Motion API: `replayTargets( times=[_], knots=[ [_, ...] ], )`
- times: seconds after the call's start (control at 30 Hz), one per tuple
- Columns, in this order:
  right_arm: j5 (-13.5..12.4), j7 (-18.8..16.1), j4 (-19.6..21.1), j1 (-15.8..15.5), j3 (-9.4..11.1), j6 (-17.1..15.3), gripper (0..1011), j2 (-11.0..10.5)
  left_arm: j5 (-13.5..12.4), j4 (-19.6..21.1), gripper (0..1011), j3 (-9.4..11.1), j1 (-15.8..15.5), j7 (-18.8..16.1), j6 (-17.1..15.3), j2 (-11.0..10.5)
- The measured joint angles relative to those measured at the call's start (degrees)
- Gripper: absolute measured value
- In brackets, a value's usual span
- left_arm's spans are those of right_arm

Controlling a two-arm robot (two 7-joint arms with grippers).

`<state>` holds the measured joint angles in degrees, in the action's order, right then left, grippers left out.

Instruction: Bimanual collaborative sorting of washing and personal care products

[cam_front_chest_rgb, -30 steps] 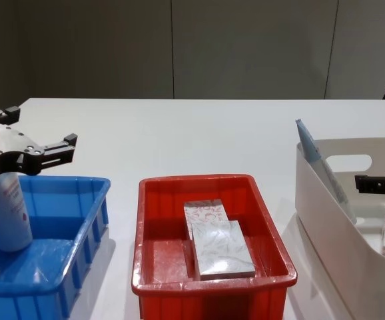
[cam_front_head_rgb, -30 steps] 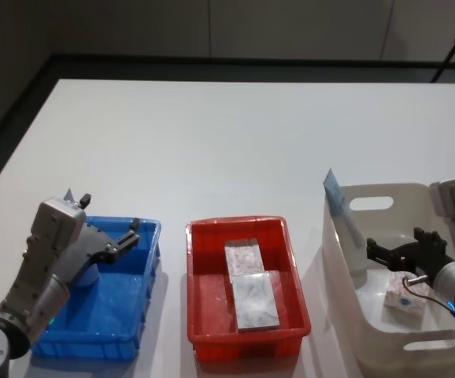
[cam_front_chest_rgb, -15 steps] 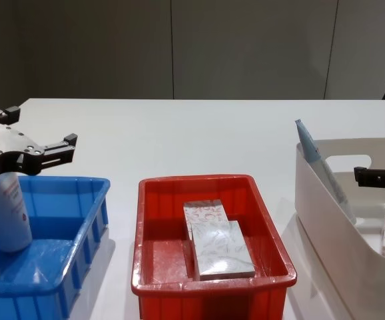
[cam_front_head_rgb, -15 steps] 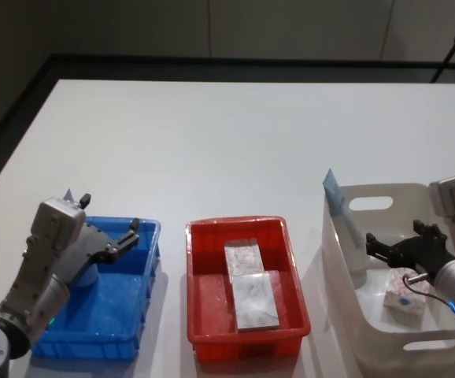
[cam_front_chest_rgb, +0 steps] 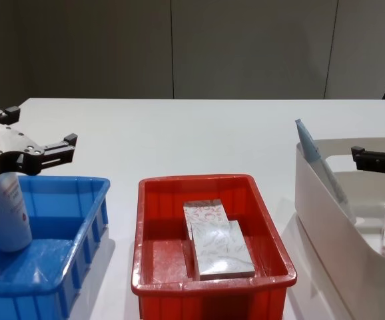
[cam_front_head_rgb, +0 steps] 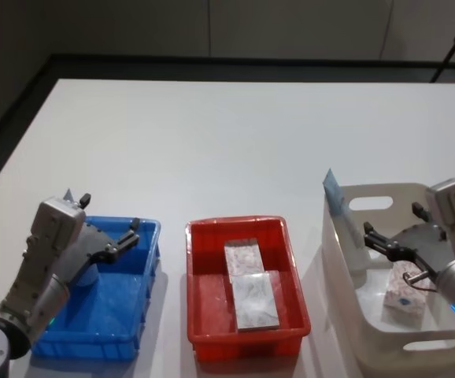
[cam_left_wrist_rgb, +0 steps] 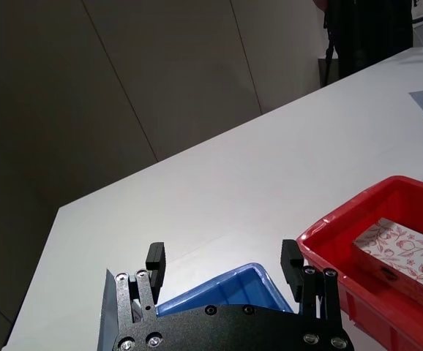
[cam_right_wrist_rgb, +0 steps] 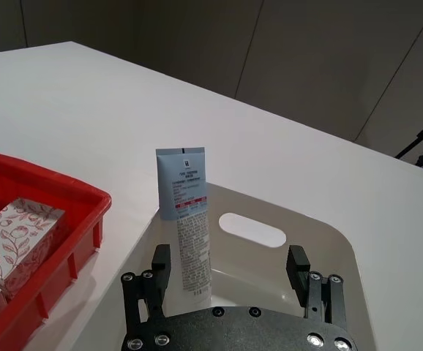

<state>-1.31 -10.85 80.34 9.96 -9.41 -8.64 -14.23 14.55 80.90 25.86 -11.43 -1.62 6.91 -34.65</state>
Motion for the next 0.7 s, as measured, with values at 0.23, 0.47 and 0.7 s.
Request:
replayTargets(
  times=[0.23, 0.47, 0.7],
  knots=[
    [1.3, 0.0, 1.7, -2.2, 0.3, 5.3, 1003, -0.5, 0.0, 0.0, 1002, 0.0, 0.0, 0.0, 0.0, 0.0],
    [1.9, 0.4, 3.2, -4.9, 1.2, 10.5, 1003, -0.8, 0.0, 0.0, 1002, 0.0, 0.0, 0.0, 0.0, 0.0],
    [2.0, 0.4, 3.2, -4.9, 1.3, 10.4, 1003, -0.8, 0.0, 0.0, 1001, 0.0, 0.0, 0.0, 0.0, 0.0]
  ],
)
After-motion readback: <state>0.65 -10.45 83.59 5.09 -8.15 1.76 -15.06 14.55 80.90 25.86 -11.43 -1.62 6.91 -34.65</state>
